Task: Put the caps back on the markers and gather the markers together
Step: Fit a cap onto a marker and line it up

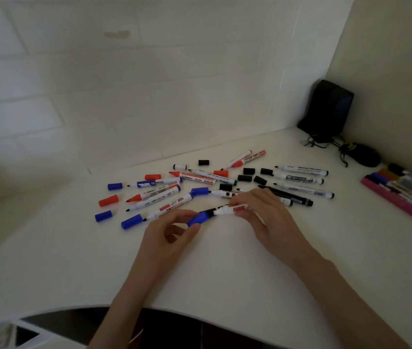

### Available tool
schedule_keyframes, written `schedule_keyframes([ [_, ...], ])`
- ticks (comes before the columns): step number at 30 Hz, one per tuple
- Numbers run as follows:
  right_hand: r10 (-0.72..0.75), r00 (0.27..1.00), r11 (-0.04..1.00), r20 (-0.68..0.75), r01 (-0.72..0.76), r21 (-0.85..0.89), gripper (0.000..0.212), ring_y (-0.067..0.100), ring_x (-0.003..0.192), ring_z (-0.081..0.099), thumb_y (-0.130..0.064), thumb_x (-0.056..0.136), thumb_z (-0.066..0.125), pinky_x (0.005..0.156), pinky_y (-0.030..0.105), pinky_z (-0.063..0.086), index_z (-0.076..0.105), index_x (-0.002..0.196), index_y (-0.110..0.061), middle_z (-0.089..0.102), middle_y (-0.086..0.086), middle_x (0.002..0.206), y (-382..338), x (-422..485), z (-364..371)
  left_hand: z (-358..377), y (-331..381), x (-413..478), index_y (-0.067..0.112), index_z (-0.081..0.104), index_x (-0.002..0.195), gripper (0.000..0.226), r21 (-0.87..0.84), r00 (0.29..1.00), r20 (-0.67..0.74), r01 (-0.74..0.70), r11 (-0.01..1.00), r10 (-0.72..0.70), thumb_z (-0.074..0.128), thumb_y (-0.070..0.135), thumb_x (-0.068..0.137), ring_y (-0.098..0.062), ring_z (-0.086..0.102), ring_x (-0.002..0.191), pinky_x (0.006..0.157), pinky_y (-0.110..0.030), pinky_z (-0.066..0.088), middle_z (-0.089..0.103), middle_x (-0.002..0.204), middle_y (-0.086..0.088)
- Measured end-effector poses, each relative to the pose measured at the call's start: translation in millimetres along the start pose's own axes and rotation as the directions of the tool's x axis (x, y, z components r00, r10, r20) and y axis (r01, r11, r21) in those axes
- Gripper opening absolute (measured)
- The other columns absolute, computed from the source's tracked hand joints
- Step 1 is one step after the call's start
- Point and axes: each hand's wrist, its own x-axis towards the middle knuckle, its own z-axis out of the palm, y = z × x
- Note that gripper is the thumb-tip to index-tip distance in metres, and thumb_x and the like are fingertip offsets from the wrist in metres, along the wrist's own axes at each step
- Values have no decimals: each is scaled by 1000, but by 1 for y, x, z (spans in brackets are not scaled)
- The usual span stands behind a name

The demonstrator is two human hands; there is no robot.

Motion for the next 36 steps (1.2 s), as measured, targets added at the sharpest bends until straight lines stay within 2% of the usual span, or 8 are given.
schedule_keyframes([
  [4,-44,999,998,1,44,-39,19,22,93,56,-20,101,56,80,41,47,67,117,-17,64,-3,107,-3,2,5,1,2,-1,46,63,109,25,-2,1000,-8,-22,1000,21,70,33,88,0,67,86,79,-24,58,68,102,25],
  [9,-69,998,994,10,69,-84,22,20,95,55,-26,101,55,83,36,46,68,116,-17,65,-3,107,-10,1,9,2,4,-1,47,63,107,24,3,999,-10,-46,999,46,68,33,89,1,67,84,77,-19,56,68,99,26],
  [12,-35,999,996,16,36,-86,31,15,98,56,-34,99,53,87,33,48,67,121,-17,68,-3,109,-15,0,11,3,5,-2,42,66,107,22,-12,997,-35,-65,998,65,67,28,90,-2,69,76,74,-12,52,72,90,18],
  [15,-42,999,994,32,45,-99,38,17,96,60,-37,99,51,82,33,52,68,123,-13,68,-1,107,-18,-2,11,1,7,-3,32,70,106,20,-12,995,-48,-88,996,87,65,20,91,-2,70,72,74,-8,50,74,82,14],
  [17,-55,998,993,34,58,-103,39,19,94,59,-36,98,53,80,33,52,68,122,-11,67,1,107,-19,-2,13,1,9,-2,32,70,104,20,-18,993,-68,-97,995,96,66,18,91,1,68,72,72,-8,48,74,78,14],
  [22,-97,990,980,-98,78,-182,30,21,87,58,-27,95,53,74,35,53,71,110,-8,68,5,98,-20,-3,16,8,14,3,28,69,109,20,-40,991,-75,-117,992,114,64,18,93,0,63,60,60,-8,48,73,76,14],
  [29,-94,988,978,-124,68,-199,25,23,85,59,-24,96,56,73,35,52,71,108,-8,67,4,98,-18,-6,18,18,13,7,25,68,107,22,-66,986,-100,-141,988,134,63,9,93,1,70,73,73,-4,49,72,80,17],
  [36,-61,993,978,-101,39,-206,29,19,85,58,-28,95,53,73,31,52,71,108,-10,68,3,97,-19,-7,21,20,13,9,20,68,110,18,13,983,-76,-168,986,169,61,16,94,1,70,75,75,-6,50,70,82,15],
])
